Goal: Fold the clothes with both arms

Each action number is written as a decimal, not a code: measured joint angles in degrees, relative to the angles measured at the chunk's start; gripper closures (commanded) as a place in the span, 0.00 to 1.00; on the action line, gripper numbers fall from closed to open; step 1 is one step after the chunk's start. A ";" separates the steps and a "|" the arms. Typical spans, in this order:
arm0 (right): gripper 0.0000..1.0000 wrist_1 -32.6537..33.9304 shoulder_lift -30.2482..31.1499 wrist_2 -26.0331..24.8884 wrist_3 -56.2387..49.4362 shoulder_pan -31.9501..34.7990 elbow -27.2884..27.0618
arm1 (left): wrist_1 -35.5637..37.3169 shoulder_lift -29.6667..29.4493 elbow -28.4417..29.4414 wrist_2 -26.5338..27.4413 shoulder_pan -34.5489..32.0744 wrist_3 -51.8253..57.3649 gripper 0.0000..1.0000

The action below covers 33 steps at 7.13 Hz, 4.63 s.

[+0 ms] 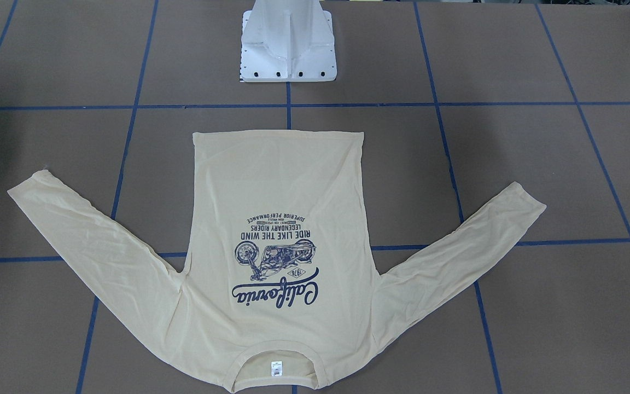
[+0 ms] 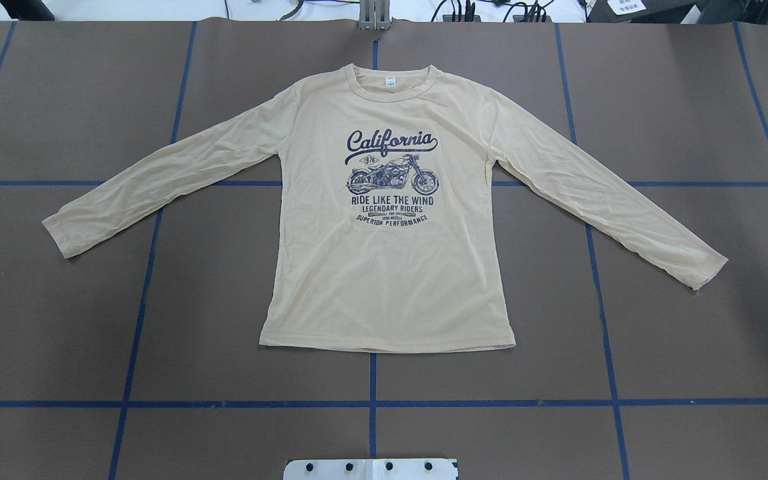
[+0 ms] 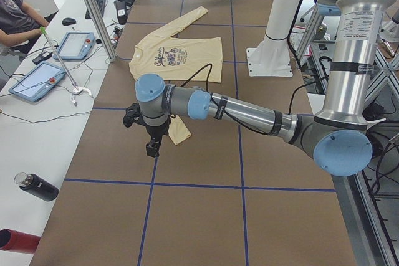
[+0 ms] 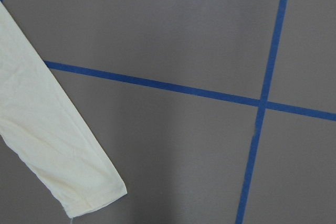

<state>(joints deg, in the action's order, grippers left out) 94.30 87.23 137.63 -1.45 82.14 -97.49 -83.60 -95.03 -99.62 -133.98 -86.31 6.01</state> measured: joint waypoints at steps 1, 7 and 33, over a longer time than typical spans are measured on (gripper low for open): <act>0.00 -2.13 0.51 0.09 1.67 -3.13 -0.02 | -0.11 0.14 -0.02 -0.07 0.03 0.03 0.00; 0.04 -23.47 4.07 -4.28 37.93 -21.05 2.30 | -3.92 0.29 -0.86 -0.14 0.18 0.05 0.00; 1.00 -20.15 -60.03 -30.30 94.50 -41.32 26.49 | -3.92 0.74 -2.89 -0.16 0.34 -0.21 0.00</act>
<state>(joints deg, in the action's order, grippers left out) 74.15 27.20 107.33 93.05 40.82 -71.00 -87.52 -94.29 -102.51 -134.13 -85.98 5.81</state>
